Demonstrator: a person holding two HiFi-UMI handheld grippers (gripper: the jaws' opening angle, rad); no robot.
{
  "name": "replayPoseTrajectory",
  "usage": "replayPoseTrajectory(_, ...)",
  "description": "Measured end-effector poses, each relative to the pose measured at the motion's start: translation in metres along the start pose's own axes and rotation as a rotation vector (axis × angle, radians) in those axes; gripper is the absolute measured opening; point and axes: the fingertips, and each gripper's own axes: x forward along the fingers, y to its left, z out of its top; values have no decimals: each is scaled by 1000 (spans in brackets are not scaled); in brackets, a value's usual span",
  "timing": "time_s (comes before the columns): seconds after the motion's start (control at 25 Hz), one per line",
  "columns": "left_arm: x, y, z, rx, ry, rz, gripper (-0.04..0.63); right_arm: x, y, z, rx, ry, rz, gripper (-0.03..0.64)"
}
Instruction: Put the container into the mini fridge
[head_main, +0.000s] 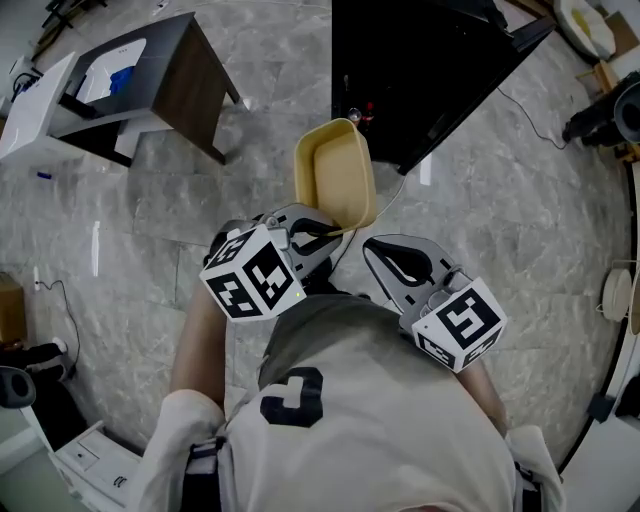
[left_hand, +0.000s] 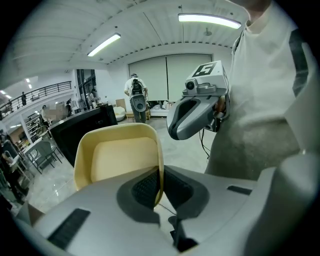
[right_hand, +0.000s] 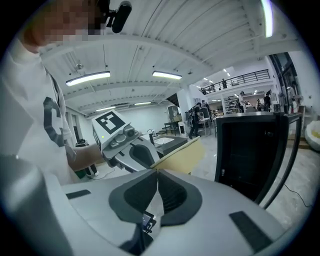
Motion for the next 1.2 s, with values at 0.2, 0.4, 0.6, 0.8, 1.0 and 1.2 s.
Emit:
replayPoseTrajectory(0.2, -5, 33, -20, -7, -2, 25, 51, 30, -9, 10, -3, 21, -19, 32)
replayPoseTrajectory(0.4, -13, 55, -49, -20, 12, 18, 51, 62, -10, 18, -17, 44, -32, 32)
replayPoseTrajectory(0.6, -16, 75, -75, -12, 49, 46, 51, 89, -5, 24, -46, 76, -32, 32)
replayPoseTrajectory(0.8, -19, 87, -95, -7, 74, 55, 51, 106, -4, 23, -54, 106, -31, 32)
replayPoseTrajectory(1.0, -15, 92, -100, -6, 98, 52, 51, 112, -6, 23, -48, 116, -10, 32)
replayPoseTrajectory(1.2, 4, 99, -98, 40, 150, 45, 51, 108, -23, 21, -35, 102, -2, 32)
